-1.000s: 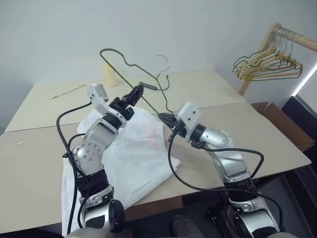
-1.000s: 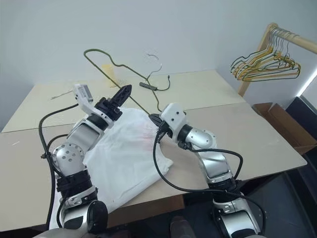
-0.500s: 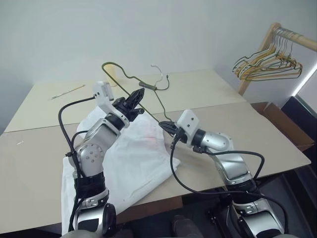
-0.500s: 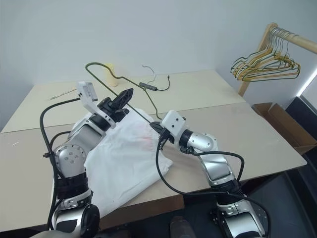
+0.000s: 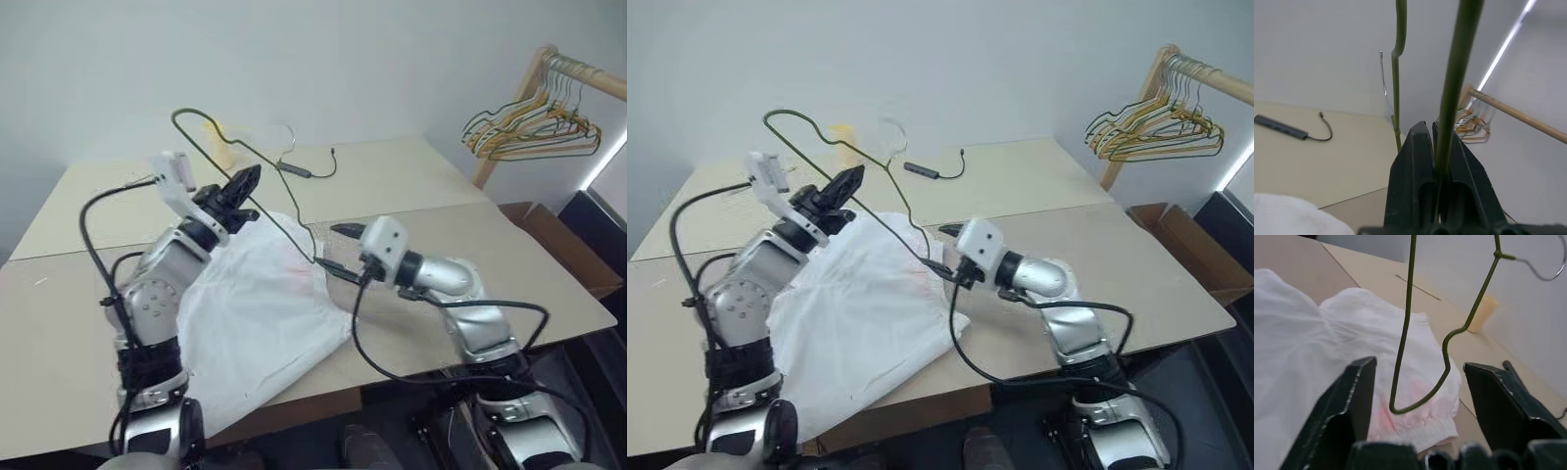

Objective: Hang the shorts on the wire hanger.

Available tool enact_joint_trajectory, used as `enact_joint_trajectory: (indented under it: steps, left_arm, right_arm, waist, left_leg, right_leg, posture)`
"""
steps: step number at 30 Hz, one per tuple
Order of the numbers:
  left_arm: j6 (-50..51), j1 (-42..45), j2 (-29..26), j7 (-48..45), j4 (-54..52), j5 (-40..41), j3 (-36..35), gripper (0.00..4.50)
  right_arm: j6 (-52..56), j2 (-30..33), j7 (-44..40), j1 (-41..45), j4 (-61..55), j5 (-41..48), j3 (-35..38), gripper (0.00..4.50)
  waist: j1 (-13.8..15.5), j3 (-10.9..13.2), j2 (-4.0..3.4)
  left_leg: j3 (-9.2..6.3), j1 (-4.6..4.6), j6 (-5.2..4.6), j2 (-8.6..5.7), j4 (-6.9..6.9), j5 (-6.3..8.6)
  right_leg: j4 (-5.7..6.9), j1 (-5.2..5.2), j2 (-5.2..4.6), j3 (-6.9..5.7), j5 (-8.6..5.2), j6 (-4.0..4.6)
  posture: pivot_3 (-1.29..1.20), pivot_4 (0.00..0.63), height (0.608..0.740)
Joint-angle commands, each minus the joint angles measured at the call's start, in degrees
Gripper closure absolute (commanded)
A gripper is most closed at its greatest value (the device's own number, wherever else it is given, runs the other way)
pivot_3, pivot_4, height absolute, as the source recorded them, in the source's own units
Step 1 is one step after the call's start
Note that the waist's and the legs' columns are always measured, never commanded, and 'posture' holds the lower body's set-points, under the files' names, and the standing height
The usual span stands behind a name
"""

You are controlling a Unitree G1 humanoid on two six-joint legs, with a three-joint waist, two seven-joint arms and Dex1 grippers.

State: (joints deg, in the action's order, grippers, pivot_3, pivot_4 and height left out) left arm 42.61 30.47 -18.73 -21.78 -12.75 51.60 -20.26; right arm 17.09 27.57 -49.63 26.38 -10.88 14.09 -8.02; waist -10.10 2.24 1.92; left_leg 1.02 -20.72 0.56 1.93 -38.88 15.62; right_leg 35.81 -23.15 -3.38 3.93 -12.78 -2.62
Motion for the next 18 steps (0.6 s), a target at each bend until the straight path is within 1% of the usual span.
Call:
enact_joint_trajectory:
  steps: [1,4,5,6,8,12,18]
  left_arm:
    - [1.3,-0.6,-6.6,-13.6,-2.8,7.1,-1.8,4.50]
    - [2.8,-1.6,-14.9,-27.3,-2.6,11.7,-2.9,4.50]
    - [3.1,-1.6,-16.8,-30.1,-2.5,12.6,-2.8,4.50]
    - [3.6,-1.2,-18.3,-32.2,-2.1,14.0,-3.0,4.50]
    - [4.1,0.3,-20.0,-34.5,-0.4,16.4,-3.5,4.50]
    - [2.6,3.1,-20.3,-38.0,1.5,18.0,-3.7,4.50]
    - [1.1,5.4,-17.5,-38.2,2.1,20.7,-4.1,4.50]
  right_arm:
    - [14.3,6.0,-9.5,2.8,-3.2,13.9,4.5,0.05]
    - [25.5,11.6,-16.4,6.3,-0.5,22.3,5.8,0.05]
    - [28.1,12.4,-17.9,7.5,0.9,24.4,5.9,0.05]
    - [31.2,13.0,-19.6,9.0,2.6,26.7,6.1,0.05]
    - [37.7,13.4,-22.0,12.7,6.1,30.1,5.3,0.05]
    - [43.0,11.0,-22.5,17.5,9.4,30.6,1.8,0.05]
    - [44.8,4.6,-19.6,17.5,8.0,32.2,1.1,0.05]
  waist:
    - [0.0,0.0,-0.01]
    - [-0.4,0.1,-0.09]
    - [-0.4,0.1,-0.08]
    - [-0.4,0.1,-0.09]
    - [-0.3,0.2,-0.10]
    - [-0.2,0.2,-0.12]
    - [-0.2,0.2,-0.12]
  left_leg:
    - [0.00,0.00,0.00,0.00,0.00,0.00]
    - [0.06,0.00,-0.01,0.02,0.00,0.00]
    - [0.05,0.03,-0.01,0.03,0.01,0.00]
    - [0.06,0.09,-0.01,0.05,0.01,0.00]
    - [0.05,0.26,-0.01,0.06,0.02,0.00]
    - [0.04,0.28,-0.02,0.06,0.00,-0.01]
    - [0.01,-0.11,-0.02,0.04,0.01,0.00]
  right_leg:
    - [-0.01,0.00,0.00,0.00,0.00,0.00]
    - [0.03,-0.06,0.01,0.01,-0.01,0.01]
    - [0.03,-0.04,0.02,0.00,-0.05,-0.02]
    - [0.05,-0.01,0.04,0.00,-0.20,-0.25]
    - [0.06,0.12,0.06,0.00,-0.30,-0.31]
    - [0.08,0.12,0.10,0.01,-0.29,-0.30]
    - [0.06,-0.18,0.07,0.02,-0.26,-0.27]
  posture:
    - [-0.11,0.000,0.740]
    - [-0.12,0.000,0.740]
    - [-0.12,0.000,0.740]
    - [-0.12,0.000,0.740]
    - [-0.12,0.000,0.740]
    - [-0.13,0.000,0.740]
    - [-0.13,0.000,0.740]
